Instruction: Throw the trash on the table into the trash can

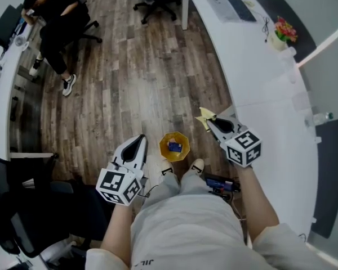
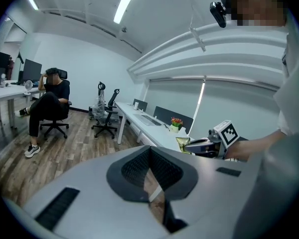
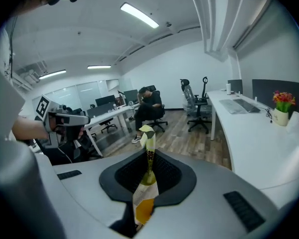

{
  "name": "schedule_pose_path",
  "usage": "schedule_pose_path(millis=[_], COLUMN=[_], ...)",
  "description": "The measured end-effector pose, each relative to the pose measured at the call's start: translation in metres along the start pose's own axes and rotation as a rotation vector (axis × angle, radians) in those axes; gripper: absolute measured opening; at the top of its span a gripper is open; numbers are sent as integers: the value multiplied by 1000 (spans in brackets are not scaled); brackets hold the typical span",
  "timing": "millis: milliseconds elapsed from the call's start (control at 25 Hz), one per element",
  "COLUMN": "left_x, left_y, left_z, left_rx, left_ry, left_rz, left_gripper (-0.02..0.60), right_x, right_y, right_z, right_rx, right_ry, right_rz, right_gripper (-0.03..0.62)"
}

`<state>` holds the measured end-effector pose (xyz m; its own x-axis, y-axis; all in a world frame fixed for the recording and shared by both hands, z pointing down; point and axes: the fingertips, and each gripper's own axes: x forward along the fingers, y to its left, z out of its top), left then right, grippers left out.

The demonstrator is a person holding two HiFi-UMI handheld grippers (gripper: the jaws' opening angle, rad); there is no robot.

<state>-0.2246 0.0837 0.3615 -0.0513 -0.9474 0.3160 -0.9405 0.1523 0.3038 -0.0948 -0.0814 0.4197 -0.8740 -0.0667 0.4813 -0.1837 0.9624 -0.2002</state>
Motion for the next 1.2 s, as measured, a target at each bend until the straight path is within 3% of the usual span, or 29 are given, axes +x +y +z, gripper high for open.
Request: schedule_pose_path(millis=[280,560,840,1040,1200], left_x=[3,17,50,58,81], left_y=[5,11,33,61,82], left_z=[-13,-45,-95,-157,-204], left_rx=[-7,-48,-80,-114,-158], left_ry=[37,90,139,211,221], left_rz=[6,25,41,55,66], left_gripper=[2,0,1,1,1], right_x=[24,45,93,128,166], right_y=[26,17,9,18,7], right_z=[-11,-63,-134,-209,-265], right_rx=[-53,-31,-48,-63,-93], right_ry=[48,152,249,338,377], right_rz=[118,185,270,306,304], right_gripper=[55,55,55,55,55])
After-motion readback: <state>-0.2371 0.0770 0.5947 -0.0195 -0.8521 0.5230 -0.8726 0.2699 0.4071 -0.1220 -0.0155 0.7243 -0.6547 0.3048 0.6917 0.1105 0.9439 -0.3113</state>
